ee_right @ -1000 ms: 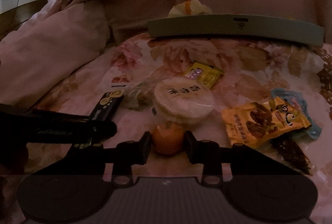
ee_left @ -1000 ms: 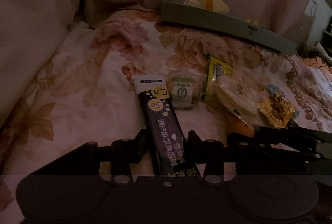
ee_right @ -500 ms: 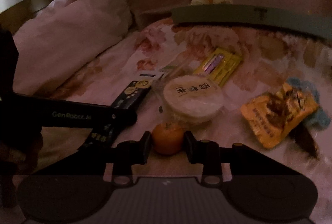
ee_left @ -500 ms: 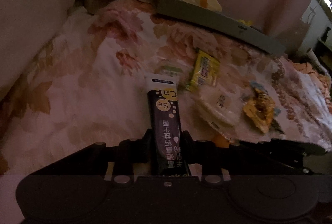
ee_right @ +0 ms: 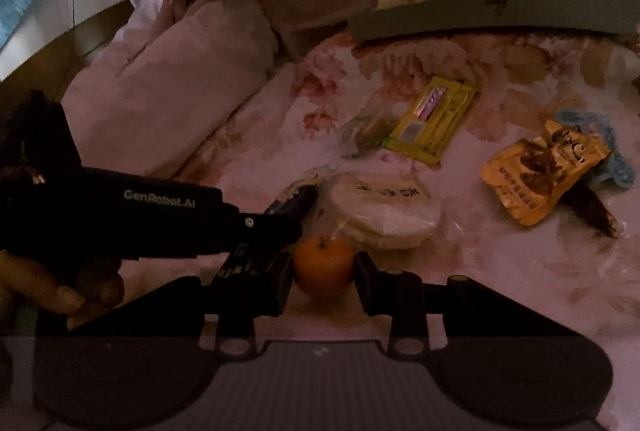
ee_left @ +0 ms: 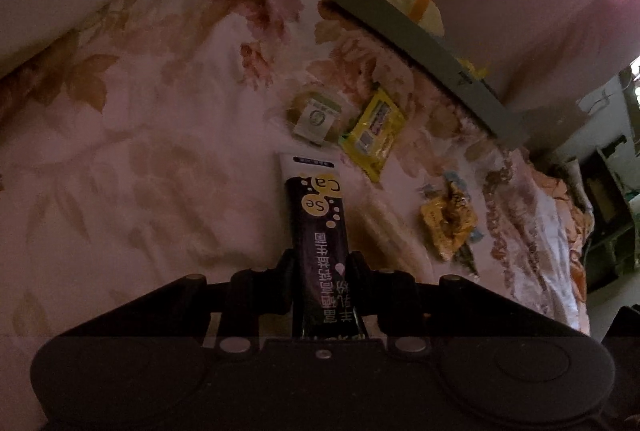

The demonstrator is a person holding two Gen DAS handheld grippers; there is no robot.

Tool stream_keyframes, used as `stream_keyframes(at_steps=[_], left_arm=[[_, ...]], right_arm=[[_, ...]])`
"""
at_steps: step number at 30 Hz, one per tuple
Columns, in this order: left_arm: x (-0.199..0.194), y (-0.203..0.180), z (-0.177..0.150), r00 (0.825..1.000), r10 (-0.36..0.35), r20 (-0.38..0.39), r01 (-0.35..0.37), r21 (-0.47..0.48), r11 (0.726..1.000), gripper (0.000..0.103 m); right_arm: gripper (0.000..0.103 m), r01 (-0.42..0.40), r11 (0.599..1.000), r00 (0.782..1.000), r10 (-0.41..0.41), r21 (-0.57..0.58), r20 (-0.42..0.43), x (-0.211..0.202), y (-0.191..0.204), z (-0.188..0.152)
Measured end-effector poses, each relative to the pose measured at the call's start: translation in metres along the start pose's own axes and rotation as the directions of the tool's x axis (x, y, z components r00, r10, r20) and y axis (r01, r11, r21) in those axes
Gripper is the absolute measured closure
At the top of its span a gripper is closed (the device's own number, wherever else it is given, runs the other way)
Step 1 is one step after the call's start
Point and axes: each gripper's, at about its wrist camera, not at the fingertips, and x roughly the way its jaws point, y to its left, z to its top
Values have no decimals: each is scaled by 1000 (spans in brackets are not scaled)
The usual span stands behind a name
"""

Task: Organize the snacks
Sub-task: 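Carry the drink stick and orange to the grey tray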

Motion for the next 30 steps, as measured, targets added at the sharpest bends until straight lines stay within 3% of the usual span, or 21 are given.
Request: stream_keyframes(at_steps=[7,15,30], left_arm=[[-8,-12,4,997,-56,59,55,31,998,74],[4,-40,14,995,-78,60,73,75,994,74],[25,-98,53,987,-90,136,60,208,976,74]], right_arm=[[65,28,1000,993,-28,1,112,-22,0,8],[65,105,994,982,-109,37,157,-26,-17,15],[65,180,981,941,-192,70,277,-42,-51,42]])
